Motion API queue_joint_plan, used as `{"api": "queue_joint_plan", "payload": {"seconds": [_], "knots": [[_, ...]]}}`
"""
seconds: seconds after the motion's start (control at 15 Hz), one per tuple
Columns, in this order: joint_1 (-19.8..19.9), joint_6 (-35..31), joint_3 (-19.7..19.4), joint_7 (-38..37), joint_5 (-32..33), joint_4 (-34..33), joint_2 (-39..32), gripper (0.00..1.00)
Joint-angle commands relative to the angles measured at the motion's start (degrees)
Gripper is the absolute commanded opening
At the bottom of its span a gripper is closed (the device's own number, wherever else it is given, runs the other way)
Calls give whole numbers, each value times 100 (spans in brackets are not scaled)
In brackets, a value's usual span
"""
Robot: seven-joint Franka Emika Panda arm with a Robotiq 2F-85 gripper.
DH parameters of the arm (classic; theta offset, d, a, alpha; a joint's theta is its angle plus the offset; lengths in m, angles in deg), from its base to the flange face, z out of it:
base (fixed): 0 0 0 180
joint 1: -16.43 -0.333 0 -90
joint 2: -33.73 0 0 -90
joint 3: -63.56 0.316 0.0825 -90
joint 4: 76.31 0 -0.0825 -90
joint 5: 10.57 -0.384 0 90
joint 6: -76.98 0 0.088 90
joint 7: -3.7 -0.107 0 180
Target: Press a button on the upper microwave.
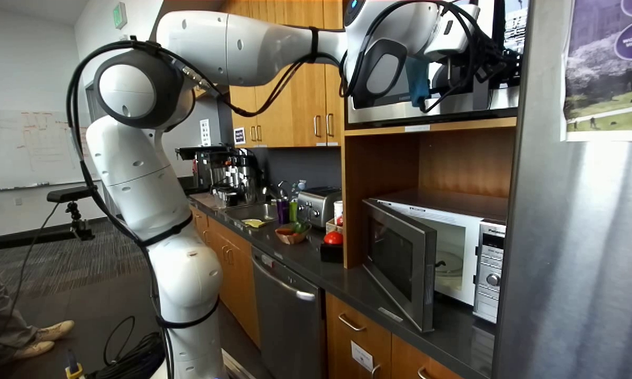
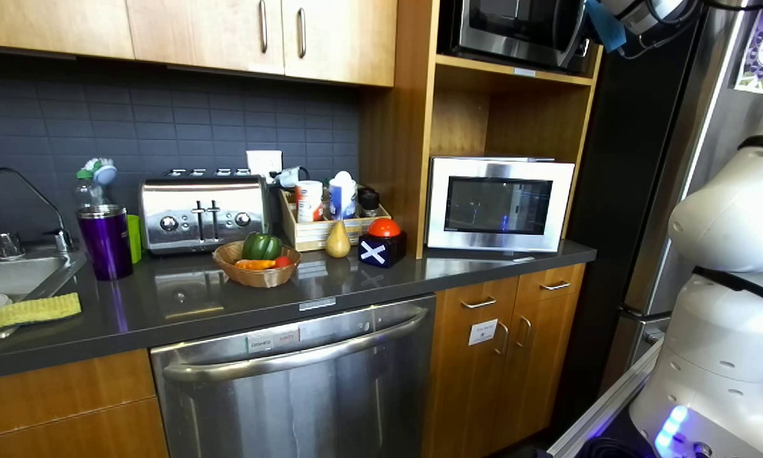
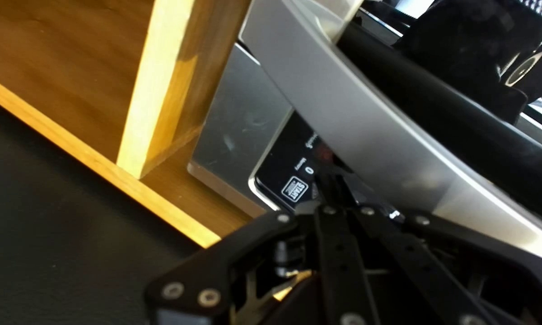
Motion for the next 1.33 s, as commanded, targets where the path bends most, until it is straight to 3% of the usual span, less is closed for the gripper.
{"api": "queue_joint_plan", "payload": {"seconds": [0.0,0.47,1.27], "knots": [[-189,12,-54,115,-138,-107,-17,0],[-185,178,-105,276,-56,-331,-19,0],[30,749,-301,1452,203,-578,65,0]]}}
